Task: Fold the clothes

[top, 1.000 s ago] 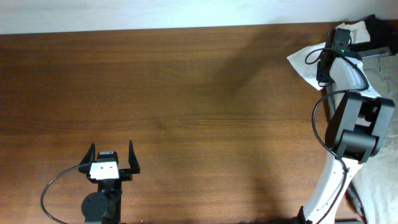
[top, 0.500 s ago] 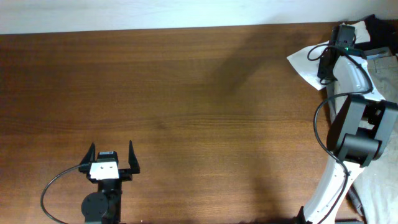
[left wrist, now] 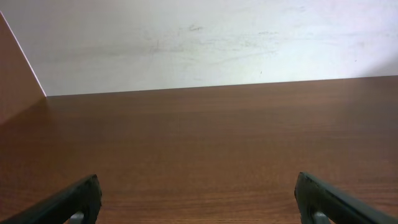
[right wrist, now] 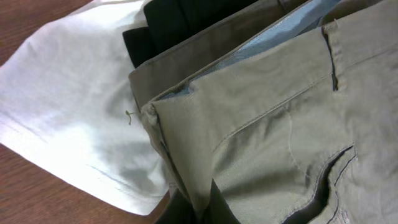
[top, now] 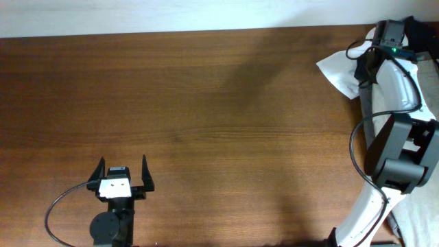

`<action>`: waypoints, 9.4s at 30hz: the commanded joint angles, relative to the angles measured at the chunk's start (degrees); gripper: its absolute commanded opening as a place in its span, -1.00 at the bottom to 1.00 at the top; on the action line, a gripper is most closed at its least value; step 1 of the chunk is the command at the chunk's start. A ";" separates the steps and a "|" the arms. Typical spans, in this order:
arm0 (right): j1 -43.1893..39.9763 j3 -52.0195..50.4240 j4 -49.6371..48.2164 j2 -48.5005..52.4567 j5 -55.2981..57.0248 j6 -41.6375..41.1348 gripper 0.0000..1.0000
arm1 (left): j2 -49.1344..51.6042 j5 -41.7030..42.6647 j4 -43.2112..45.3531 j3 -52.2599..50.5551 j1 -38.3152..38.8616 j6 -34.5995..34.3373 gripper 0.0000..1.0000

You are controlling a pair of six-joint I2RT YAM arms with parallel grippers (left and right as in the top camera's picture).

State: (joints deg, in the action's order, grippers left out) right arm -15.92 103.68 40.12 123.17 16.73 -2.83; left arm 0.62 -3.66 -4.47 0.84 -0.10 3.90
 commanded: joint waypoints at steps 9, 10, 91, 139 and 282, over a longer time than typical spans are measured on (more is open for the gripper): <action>3.82 0.55 1.66 -18.84 2.80 -3.23 -0.93 | -0.28 -0.61 0.13 -0.31 -0.35 0.94 0.99; 5.49 0.55 2.19 -19.37 1.01 -3.23 -0.93 | -0.28 -0.61 0.13 -0.31 -0.35 0.94 0.98; 21.90 12.44 20.87 7.43 -23.63 0.42 -0.92 | -0.28 -0.61 0.13 -0.31 -0.35 0.94 0.98; 19.08 18.58 28.37 10.62 -19.98 7.61 0.77 | -0.28 -0.61 0.13 -0.31 -0.35 0.94 0.98; 8.74 -33.73 -5.49 -12.13 -18.82 -10.93 -0.27 | 115.19 18.62 -17.05 74.34 1.05 -1.55 -0.77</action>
State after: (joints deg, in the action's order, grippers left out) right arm -6.94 69.87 34.52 111.07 -3.07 -13.50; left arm 115.20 14.72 -21.50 74.70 1.10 2.13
